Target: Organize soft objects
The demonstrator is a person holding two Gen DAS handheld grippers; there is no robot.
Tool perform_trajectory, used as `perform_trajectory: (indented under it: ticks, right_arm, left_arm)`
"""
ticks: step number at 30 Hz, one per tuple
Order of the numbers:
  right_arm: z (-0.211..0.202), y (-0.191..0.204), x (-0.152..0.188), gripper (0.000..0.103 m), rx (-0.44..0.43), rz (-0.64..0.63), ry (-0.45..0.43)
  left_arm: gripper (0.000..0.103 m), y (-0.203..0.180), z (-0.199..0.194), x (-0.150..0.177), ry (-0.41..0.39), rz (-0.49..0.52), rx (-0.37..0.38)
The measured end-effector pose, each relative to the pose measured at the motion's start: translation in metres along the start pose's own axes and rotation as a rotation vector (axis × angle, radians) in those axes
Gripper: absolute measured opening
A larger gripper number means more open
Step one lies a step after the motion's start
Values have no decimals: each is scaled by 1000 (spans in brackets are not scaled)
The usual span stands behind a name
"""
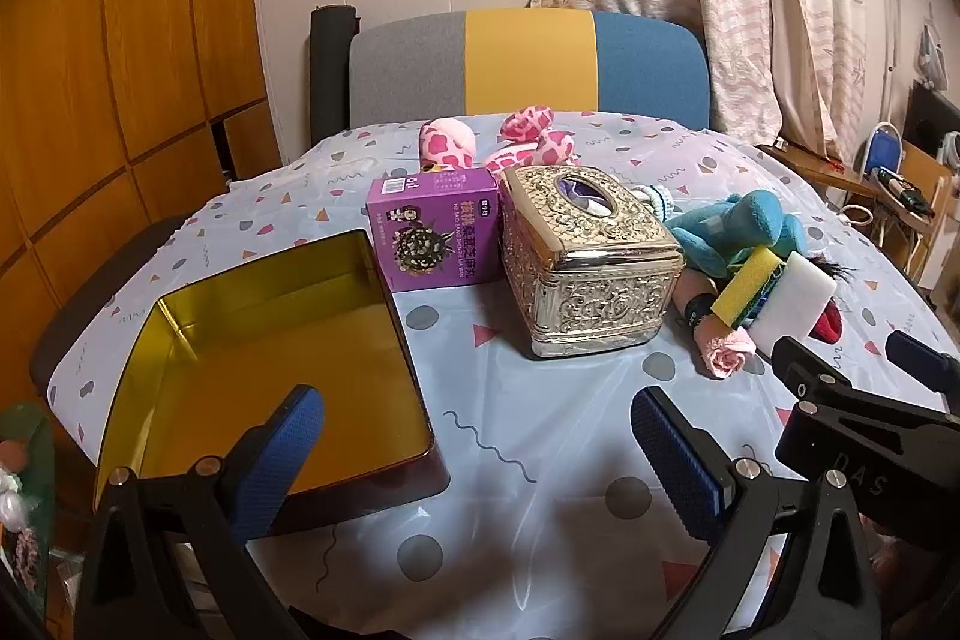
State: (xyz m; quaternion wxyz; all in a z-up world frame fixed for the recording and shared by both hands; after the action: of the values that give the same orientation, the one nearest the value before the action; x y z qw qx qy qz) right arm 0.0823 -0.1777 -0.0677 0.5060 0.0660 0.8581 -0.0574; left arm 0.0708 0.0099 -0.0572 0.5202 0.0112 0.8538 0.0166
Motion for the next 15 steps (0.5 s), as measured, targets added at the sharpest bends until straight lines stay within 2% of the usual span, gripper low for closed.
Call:
perform_trajectory:
  ticks: [15]
  right_arm:
    - [4, 4, 4, 103, -17, -4, 7]
  left_arm:
    - [103, 6, 4, 3, 17, -12, -1]
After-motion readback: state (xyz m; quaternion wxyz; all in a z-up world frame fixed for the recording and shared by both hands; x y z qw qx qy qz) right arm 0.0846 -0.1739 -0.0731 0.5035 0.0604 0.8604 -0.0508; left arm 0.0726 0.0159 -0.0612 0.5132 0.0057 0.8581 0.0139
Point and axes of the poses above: each gripper's, at about its wrist camera, not at the fingertips, and z roughly the way its jaws point, y to its left, x to its underside, the point moved 9 cm from there along z, roughly the way its jaws point, and after that the axes turned 9 degrees about -y, right-handed, at the moved point
